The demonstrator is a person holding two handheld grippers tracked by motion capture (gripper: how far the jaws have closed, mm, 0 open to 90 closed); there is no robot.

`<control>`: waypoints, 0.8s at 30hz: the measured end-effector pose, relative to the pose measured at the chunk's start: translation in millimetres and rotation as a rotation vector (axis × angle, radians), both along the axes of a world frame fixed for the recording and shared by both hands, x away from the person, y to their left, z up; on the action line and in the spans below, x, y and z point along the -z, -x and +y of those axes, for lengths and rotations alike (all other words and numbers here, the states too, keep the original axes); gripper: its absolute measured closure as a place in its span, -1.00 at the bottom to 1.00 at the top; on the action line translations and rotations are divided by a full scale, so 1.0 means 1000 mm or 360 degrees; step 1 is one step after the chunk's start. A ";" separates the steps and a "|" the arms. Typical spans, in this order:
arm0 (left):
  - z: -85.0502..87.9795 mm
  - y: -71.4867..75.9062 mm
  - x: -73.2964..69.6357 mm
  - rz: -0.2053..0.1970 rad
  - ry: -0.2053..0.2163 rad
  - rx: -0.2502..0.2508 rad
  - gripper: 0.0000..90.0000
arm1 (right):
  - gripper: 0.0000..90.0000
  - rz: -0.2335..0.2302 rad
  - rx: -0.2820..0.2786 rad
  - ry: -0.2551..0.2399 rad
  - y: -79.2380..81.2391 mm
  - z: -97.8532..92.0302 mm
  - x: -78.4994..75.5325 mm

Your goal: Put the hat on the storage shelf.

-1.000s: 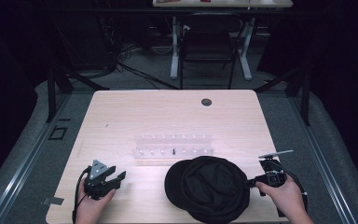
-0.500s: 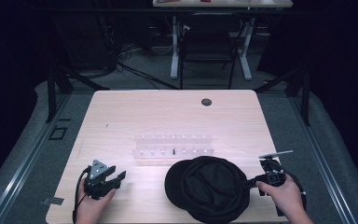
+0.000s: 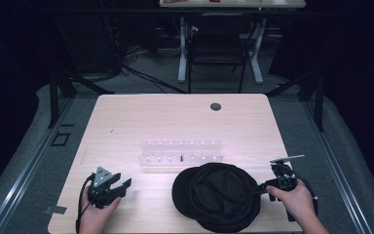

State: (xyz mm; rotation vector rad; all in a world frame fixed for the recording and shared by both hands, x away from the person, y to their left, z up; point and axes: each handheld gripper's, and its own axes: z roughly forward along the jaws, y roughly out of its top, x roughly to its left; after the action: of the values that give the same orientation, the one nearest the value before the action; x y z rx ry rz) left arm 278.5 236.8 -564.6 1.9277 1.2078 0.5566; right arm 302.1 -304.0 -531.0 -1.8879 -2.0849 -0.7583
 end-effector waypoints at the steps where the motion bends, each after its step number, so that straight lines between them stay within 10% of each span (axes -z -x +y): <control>1: 0.000 0.000 0.000 0.0001 -0.0002 -0.0002 0.12 | 0.64 0.0007 -0.0013 0.0016 -0.001 0.000 0.001; 24: 0.001 0.000 0.000 0.0001 0.0009 -0.0013 0.12 | 0.95 0.0068 -0.0096 -0.0165 0.003 -0.003 -0.012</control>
State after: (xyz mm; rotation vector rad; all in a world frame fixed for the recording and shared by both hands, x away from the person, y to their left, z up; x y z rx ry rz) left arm 278.2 237.5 -564.5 1.9191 1.2171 0.5562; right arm 299.5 -306.7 -519.1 -1.7635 -2.0261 -0.7891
